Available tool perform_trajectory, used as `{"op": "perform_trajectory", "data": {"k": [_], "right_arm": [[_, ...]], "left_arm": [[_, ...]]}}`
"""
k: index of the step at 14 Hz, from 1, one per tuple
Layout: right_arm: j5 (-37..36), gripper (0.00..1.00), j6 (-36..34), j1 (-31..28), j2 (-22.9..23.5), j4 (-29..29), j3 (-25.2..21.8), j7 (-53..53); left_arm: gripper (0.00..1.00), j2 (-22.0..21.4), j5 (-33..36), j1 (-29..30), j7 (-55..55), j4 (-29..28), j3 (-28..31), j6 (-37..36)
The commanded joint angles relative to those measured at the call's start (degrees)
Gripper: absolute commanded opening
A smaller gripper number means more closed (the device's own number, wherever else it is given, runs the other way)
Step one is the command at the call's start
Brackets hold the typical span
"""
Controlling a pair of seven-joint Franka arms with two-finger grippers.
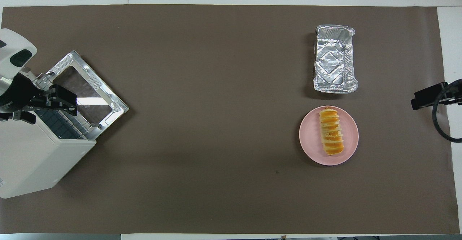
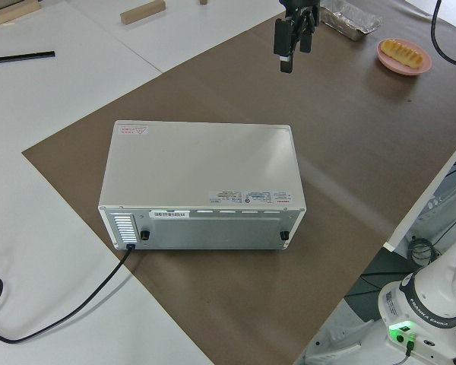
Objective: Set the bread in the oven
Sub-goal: 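Move the right gripper toward the bread slices on the pink plate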
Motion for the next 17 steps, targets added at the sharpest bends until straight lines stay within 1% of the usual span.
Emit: {"op": "perform_trajectory", "data": {"k": [1,7,9,11,13,14,16,17], "right_arm": [[-0.28,1.00,0.47,-1.36,-0.35,-0.55,0.44,-1.80],[-0.37,1.00,0.47,-1.10,-0.53,-0.99,0.53,-1.80],[-0.28,1.00,1.34,-0.92,-1.31,-2.82,0.96,-1.89],[-0.28,1.00,5.98,-0.49,-3.50,-7.81,1.49,-1.45],[-0.28,1.00,13.44,1.27,-7.19,-16.32,1.58,-1.01],[-0.28,1.00,15.82,1.45,-8.25,-19.59,1.76,-0.31],[-0.37,1.00,19.78,3.98,-8.70,-25.04,1.93,0.74],[-0.37,1.00,21.80,4.26,-8.87,-27.94,2.02,1.79]], "left_arm": [[1.00,-0.68,-0.63,0.38,0.24,-0.70,-0.01,0.29],[1.00,-0.68,-0.63,0.38,0.24,-0.70,-0.01,0.29],[1.00,-0.68,-0.63,0.38,0.24,-0.70,-0.01,0.29],[1.00,-0.68,-0.63,0.38,0.24,-0.70,-0.01,0.29],[1.00,-0.68,-0.63,0.38,0.24,-0.70,-0.01,0.29],[1.00,-0.68,-0.63,0.38,0.24,-0.70,-0.01,0.29],[1.00,-0.68,-0.63,0.38,0.15,-0.70,-0.01,0.29],[1.00,-0.68,-0.55,0.38,0.24,-0.70,-0.01,0.29]]}}
